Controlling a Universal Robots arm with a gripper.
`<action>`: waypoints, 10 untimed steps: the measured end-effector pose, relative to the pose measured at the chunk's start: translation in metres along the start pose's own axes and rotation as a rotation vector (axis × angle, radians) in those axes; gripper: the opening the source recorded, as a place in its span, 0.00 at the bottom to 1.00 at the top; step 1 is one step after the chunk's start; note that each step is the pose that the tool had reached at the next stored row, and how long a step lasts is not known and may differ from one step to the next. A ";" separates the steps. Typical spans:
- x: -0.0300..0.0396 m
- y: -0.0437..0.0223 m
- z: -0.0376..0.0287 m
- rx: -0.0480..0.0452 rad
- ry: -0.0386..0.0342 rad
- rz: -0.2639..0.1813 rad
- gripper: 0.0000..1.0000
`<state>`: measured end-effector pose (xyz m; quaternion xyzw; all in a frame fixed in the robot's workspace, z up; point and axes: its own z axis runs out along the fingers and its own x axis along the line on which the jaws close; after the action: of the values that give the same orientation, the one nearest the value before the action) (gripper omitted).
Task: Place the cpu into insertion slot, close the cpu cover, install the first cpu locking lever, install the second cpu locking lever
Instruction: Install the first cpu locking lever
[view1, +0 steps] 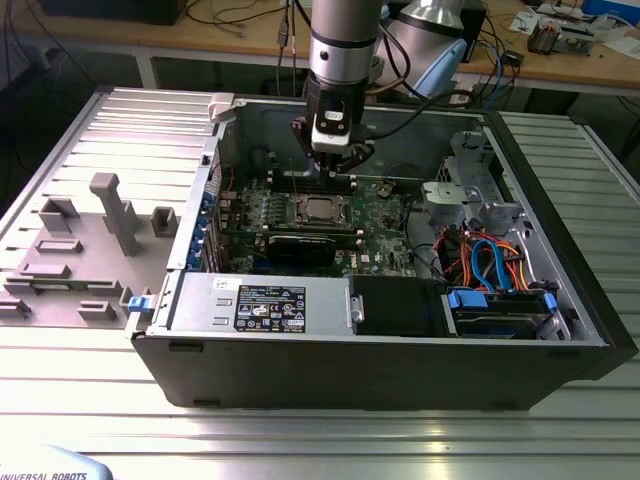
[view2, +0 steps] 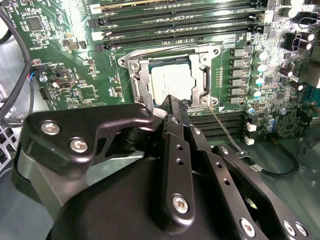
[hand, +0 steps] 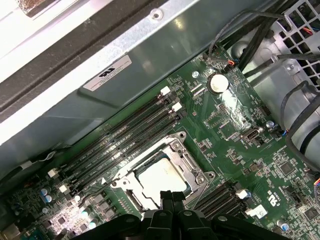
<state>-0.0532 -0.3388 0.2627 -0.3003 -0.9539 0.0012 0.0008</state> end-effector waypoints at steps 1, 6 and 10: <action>0.0000 0.0000 0.0000 0.0001 0.0000 -0.017 0.11; 0.0000 0.0000 0.0003 0.0001 -0.0003 -0.132 0.11; 0.0003 -0.0002 0.0003 0.0002 -0.0005 -0.186 0.11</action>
<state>-0.0535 -0.3388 0.2624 -0.2105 -0.9776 0.0013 0.0006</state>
